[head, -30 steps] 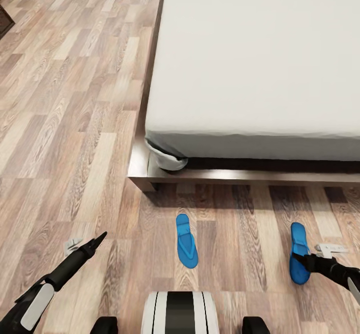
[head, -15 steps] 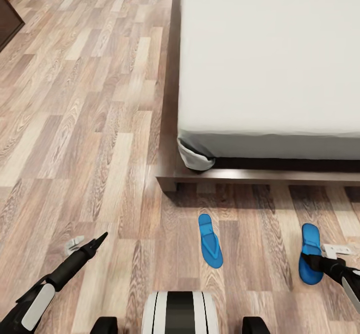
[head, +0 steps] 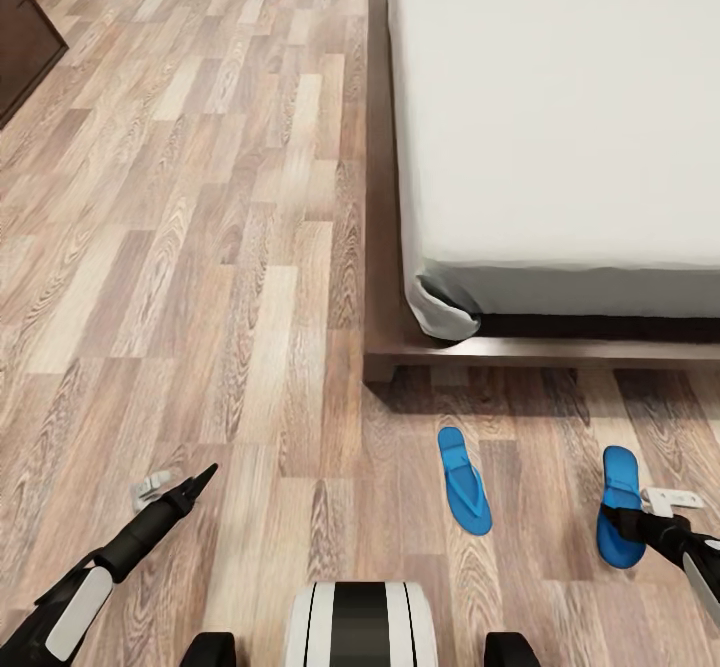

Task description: In the bedroom, move the book from the bed onto either nightstand, and place the two sandals side by side next to the bed.

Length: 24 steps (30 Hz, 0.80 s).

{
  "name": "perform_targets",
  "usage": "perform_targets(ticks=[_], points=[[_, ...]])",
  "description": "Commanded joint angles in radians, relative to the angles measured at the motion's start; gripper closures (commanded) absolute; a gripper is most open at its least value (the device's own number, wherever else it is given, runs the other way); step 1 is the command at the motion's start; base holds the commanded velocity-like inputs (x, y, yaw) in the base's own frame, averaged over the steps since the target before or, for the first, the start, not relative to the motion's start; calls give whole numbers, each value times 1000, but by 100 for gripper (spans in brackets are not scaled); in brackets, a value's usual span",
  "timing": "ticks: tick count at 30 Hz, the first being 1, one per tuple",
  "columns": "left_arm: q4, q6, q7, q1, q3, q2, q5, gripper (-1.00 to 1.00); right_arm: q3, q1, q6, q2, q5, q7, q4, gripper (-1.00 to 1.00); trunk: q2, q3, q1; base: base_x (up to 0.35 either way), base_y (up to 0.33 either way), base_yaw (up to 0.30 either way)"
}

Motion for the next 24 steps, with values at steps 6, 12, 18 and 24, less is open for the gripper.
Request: perform_targets(ticks=[6, 12, 18, 24], points=[[1, 10, -1, -1, 2, -4, 11, -100, -3, 0, 8, 1, -6, 6, -2, 100, 0, -1, 0, 84, 83, 0], [1, 10, -1, -1, 2, -4, 11, -100, -3, 0, 5, 0, -6, 8, -4, 100, 0, -1, 0, 246, 179, 0], [1, 10, -1, -1, 2, -4, 12, -100, -2, 0, 4, 0, -6, 11, -5, 100, 0, -1, 0, 108, 85, 0], [1, 10, -2, -1, 2, -5, 12, -100, 0, 0, 4, 1, -6, 12, -5, 100, 0, -1, 0, 8, 6, 119]])
